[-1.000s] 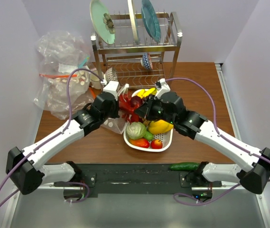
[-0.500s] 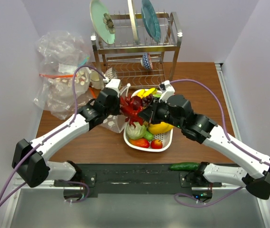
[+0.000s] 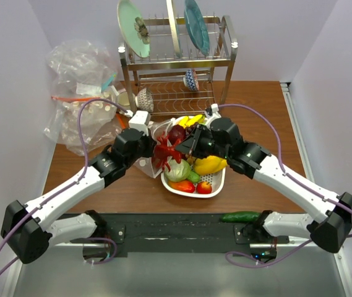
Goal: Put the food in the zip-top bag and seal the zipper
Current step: Place the fake lobster in the zipper food storage bag.
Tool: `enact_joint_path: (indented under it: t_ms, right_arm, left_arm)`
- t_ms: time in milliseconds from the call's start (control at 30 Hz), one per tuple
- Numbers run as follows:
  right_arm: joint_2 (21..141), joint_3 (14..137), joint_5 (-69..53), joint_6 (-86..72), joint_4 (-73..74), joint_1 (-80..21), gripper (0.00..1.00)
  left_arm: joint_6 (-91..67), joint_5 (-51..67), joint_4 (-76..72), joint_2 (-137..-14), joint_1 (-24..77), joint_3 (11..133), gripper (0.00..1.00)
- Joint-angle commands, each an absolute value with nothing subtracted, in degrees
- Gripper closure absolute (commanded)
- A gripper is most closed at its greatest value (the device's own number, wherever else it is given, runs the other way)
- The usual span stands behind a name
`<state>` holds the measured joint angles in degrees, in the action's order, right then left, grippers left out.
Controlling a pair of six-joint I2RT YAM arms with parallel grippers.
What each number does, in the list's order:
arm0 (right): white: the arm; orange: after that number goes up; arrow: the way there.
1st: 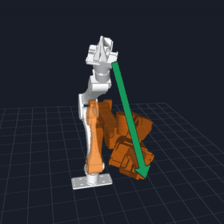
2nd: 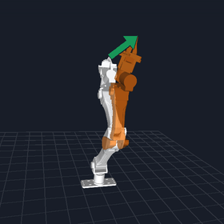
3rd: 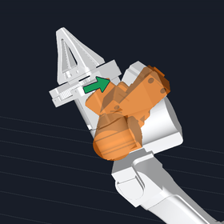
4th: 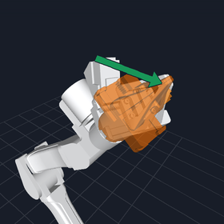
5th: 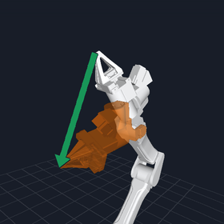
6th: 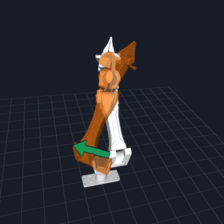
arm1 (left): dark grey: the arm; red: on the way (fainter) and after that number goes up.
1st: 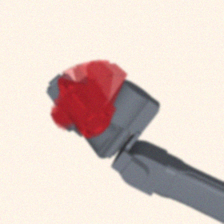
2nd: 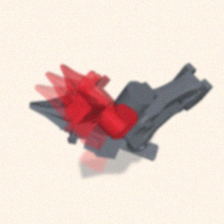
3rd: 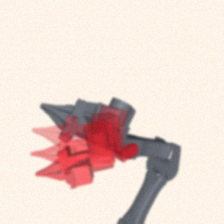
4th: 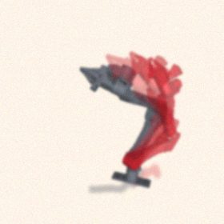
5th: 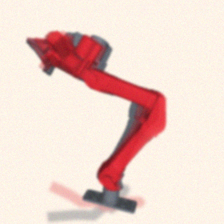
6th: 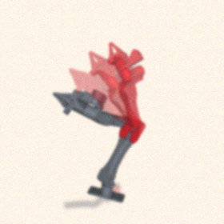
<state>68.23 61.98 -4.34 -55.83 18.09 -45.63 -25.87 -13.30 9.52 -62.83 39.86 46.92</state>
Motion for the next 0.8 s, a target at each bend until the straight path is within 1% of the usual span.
enact_joint_path:
  t_ms: [0, 167, 333, 667, 767]
  right_arm:
    - [67.2, 63.7, -8.9, -59.9, 11.8, -42.5, 1.00]
    - [65.9, 63.0, -12.2, -61.7, 11.7, -39.5, 1.00]
    - [65.9, 64.2, -13.5, -61.3, 12.5, -37.5, 1.00]
    - [70.2, 61.5, -16.0, -65.0, 4.5, -37.5, 1.00]
    - [70.6, 61.4, -14.9, -63.7, 5.1, -37.7, 1.00]
  left_arm:
    - [-24.6, -15.4, 6.1, -62.1, 40.9, 43.4, 1.00]
    - [-23.8, -16.5, 1.9, -60.7, 40.8, 38.9, 1.00]
    - [-23.4, -16.1, 1.5, -60.8, 40.9, 38.5, 1.00]
    - [-25.2, -14.2, 7.4, -60.2, 40.8, 46.0, 1.00]
    - [-26.3, -13.2, 8.9, -60.1, 40.8, 47.8, 1.00]
